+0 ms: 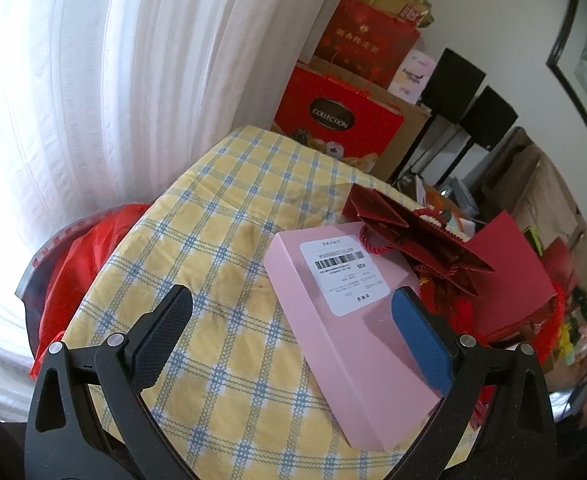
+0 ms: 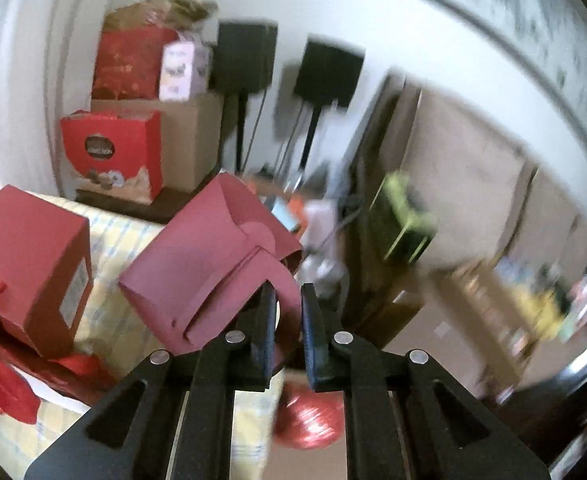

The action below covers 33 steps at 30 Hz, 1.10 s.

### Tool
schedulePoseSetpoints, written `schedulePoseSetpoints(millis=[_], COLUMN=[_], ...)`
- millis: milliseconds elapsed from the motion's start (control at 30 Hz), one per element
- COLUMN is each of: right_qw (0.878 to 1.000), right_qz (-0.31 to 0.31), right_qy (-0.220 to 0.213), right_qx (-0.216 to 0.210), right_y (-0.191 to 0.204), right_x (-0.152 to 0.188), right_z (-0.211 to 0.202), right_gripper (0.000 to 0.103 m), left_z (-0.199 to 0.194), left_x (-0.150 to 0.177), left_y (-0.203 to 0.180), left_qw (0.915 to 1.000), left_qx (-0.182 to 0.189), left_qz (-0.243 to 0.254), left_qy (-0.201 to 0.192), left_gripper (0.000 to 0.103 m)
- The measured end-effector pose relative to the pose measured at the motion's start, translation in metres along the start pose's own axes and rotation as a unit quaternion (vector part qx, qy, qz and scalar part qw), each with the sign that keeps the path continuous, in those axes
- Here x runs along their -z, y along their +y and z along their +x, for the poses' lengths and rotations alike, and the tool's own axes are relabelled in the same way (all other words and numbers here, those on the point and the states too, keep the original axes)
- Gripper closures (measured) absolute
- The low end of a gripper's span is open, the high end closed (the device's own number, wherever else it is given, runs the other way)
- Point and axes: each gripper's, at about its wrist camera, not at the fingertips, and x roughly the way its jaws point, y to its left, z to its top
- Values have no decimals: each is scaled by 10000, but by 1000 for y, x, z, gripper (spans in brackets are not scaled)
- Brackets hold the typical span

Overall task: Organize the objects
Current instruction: 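Lift the maroon handbag off the table by its handle with the right gripper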

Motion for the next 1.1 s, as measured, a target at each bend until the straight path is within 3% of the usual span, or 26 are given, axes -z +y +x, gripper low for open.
schedulePoseSetpoints(millis=[167,333,500,800,1100], right_qw=[9946,9919,9821,9849,9869], right_qz=[-528,-417,-826,-198,382], right_qy=[-711,-1148,-1577,-1696,-1564], right_qx=[539,344,609,273,78], right_y=[19,27,43,17,-6], right_x=[-17,-16,5,61,101], right_z=[-43,-93,-148,-223,-237], right_gripper=[92,92,92,91,91], left_z=[-9,-26,-51,-89,-120], left_x=[-4,-8,-13,-14,-8], left_y=[3,-6,-23,-53,-90], left_qw=[9999,9997,9988,9965,9926], left_qx=[64,76,132,246,215], left_qz=[-115,-55,125,363,820], left_qy=[-85,-231,-455,-713,-874], left_gripper=[3,3,3,3,3])
